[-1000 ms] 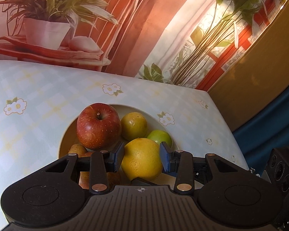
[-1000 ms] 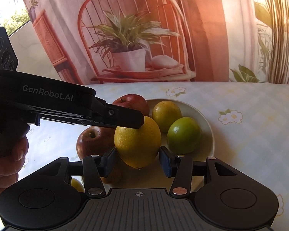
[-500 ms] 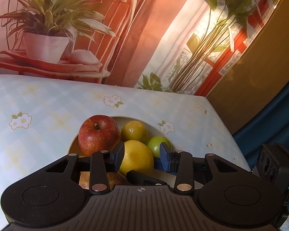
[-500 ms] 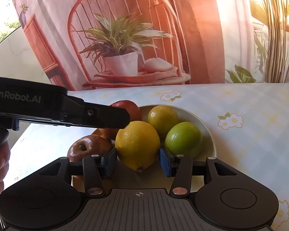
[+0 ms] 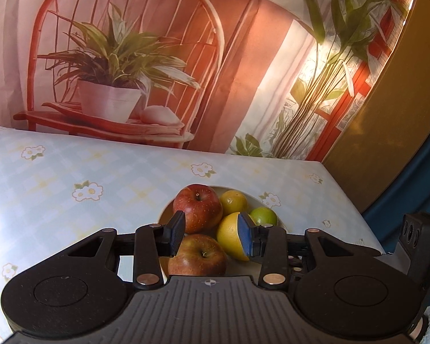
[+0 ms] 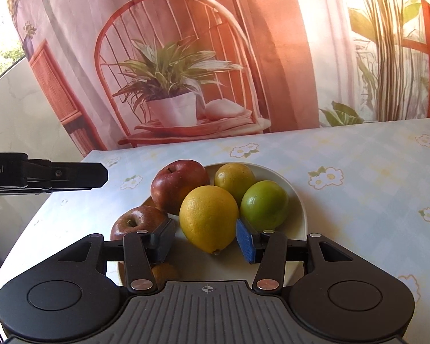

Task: Organize fruits
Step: 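Open both grippers to release the fruit and withdraw from the plate, then move the right gripper to a tangerine and close on it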

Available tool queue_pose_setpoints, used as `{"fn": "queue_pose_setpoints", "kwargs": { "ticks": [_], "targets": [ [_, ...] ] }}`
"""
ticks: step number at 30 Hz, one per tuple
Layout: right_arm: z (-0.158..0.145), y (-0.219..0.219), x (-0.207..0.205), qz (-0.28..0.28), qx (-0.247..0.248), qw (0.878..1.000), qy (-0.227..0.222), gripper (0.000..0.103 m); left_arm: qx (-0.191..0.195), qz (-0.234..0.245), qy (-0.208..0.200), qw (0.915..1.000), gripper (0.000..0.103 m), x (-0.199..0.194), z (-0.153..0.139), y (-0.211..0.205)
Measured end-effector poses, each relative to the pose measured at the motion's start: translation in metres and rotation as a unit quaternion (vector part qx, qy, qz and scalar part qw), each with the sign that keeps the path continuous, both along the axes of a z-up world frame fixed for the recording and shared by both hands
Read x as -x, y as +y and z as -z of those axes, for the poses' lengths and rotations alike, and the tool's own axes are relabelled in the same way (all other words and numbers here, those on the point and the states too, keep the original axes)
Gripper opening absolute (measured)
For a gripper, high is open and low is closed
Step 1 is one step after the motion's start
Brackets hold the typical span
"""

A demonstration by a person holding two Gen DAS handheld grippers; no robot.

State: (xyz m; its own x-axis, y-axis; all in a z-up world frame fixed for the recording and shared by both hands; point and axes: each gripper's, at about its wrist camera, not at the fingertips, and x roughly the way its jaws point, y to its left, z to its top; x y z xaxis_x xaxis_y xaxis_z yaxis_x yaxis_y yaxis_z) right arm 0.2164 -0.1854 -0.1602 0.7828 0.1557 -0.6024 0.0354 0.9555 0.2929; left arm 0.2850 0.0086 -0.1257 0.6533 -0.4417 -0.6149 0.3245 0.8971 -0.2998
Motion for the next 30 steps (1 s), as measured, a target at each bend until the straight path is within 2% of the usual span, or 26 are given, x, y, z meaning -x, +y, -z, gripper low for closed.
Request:
{"fn": "queue_pose_setpoints", "kwargs": {
  "ticks": [5, 11, 17, 22, 30],
  "targets": [
    [-0.002, 0.004, 0.035, 0.011, -0.017, 1.000, -0.016, 0.045, -0.024, -0.008, -0.021, 0.9995, 0.041, 0.027, -0.002, 0.009],
    [-0.002, 0.022, 0.075, 0.017, -0.019, 1.000, -0.012, 0.045, -0.042, -0.012, -0.022, 0.9988, 0.041, 0.053, 0.002, 0.017],
    [-0.002, 0.049, 0.086, -0.016, 0.012, 0.999, 0.050, 0.043, -0.054, -0.020, -0.015, 0.9982, 0.041, 0.066, 0.009, 0.031],
    [-0.004, 0.062, 0.091, -0.029, 0.028, 0.997, 0.072, 0.043, -0.048, -0.030, -0.028, 0.9980, 0.041, 0.079, 0.011, 0.039],
    [-0.006, 0.084, 0.084, -0.067, 0.098, 0.987, 0.108, 0.040, -0.043, -0.026, -0.029, 0.9983, 0.041, 0.089, 0.019, 0.042]
  ]
}}
